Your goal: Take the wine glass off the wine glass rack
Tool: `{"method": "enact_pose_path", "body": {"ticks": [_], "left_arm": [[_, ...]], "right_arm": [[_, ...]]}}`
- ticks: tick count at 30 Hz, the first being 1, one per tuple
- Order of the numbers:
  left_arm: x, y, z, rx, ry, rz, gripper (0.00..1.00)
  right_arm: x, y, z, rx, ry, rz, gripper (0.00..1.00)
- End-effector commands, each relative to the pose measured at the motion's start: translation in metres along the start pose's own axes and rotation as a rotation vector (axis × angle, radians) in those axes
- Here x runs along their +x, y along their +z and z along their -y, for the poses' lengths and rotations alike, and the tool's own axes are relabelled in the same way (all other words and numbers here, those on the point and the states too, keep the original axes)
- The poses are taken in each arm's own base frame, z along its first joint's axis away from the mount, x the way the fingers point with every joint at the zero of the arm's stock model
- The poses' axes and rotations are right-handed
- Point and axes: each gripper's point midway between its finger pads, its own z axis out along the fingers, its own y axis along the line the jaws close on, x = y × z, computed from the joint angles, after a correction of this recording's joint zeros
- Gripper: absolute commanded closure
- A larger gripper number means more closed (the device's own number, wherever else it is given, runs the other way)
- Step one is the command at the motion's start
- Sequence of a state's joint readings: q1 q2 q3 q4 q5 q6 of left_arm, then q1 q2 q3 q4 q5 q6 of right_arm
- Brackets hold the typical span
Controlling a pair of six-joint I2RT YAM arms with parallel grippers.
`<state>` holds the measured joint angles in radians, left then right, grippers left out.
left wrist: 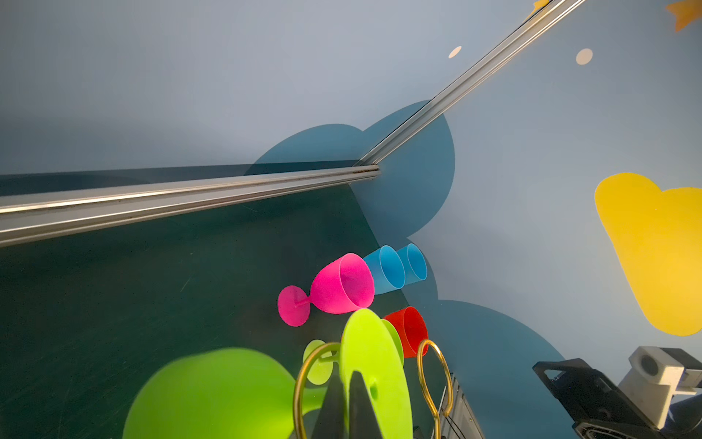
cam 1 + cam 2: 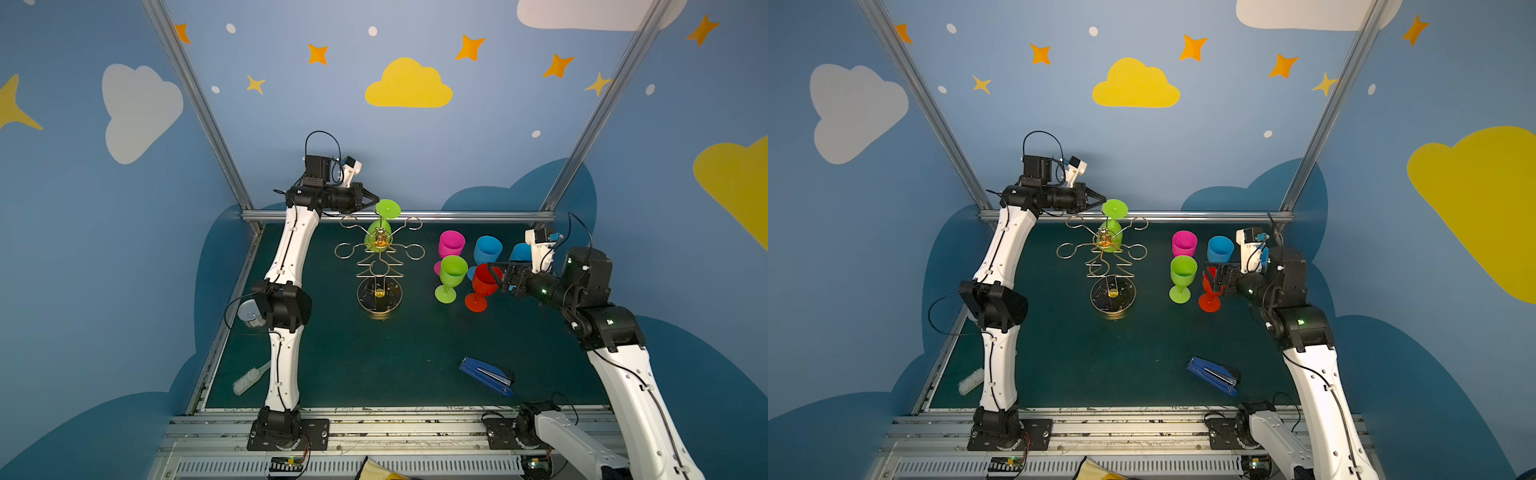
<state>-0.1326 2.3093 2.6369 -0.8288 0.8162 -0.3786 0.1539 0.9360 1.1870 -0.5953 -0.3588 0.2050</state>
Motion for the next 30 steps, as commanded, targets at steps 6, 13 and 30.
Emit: {"method": "enact_pose_path", "body": {"ticks": [6,13,30], "left_arm": [[-0.006,-0.009,0.008,0.010,0.026,0.017,0.90],[-0.006,-0.010,-0.007,-0.066,0.045,0.028,0.44],[0.007,0.019,-0.014,-0.045,0.102,-0.017,0.41]], "right_arm": [[-0.001,-0.004,-0.001,0.004,-0.008,0.014,0.23],[0.000,-0.006,-0.001,0.008,-0.013,0.014,0.23],[-0.005,-0.008,-0.002,0.010,-0.021,0.013,0.23]]}}
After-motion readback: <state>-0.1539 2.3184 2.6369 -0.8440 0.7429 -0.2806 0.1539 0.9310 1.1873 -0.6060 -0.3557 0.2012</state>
